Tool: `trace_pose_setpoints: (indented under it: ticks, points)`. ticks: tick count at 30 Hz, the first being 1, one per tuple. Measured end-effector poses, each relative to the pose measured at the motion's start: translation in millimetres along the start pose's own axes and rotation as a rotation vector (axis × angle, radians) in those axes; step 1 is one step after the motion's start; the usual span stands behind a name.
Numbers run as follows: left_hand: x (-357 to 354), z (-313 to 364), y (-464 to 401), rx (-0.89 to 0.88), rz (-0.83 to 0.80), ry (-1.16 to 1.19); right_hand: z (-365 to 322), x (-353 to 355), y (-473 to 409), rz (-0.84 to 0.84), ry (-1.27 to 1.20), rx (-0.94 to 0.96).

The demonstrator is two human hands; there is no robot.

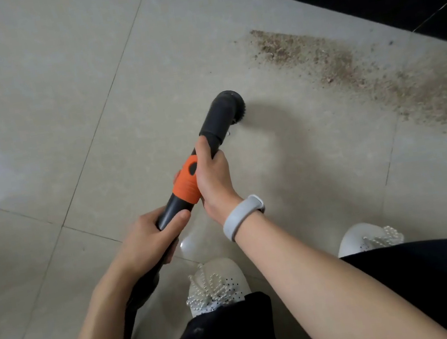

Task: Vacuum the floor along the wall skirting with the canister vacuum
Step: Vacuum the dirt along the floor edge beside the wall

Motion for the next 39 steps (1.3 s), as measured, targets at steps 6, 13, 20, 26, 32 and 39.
trace_pose_setpoints:
  ticks: [6, 13, 20, 26, 32, 39]
  points:
    - [-2, -1, 13, 0.021, -0.088, -0.078, 4, 20, 17, -0.073, -0.16, -0.04]
    - [2, -9, 24, 0.106, -0.078, -0.118, 22, 11, 21, -0.108, -0.181, -0.163]
    - [7, -9, 23, 0.119, -0.043, -0.135, 27, 4, 14, -0.109, -0.188, -0.181]
    - [10, 9, 2, 0.082, 0.132, -0.071, -2, -20, -14, -0.095, -0.011, -0.04]
    - [13, 21, -14, 0.09, 0.235, 0.011, -20, -46, -33, -0.091, 0.101, -0.009]
    - [14, 46, -53, 0.062, 0.268, 0.081, -38, -59, -83, -0.03, 0.212, 0.017]
Point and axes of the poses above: each hand's wrist, its own y-axis away from the middle knuckle, its own x-axis out of the back of the hand, z = x × y, the point moved 1 cm from there along -y, towards the middle knuckle, and after that the axes turned 9 degrees about -y, right-handed, at the moved point
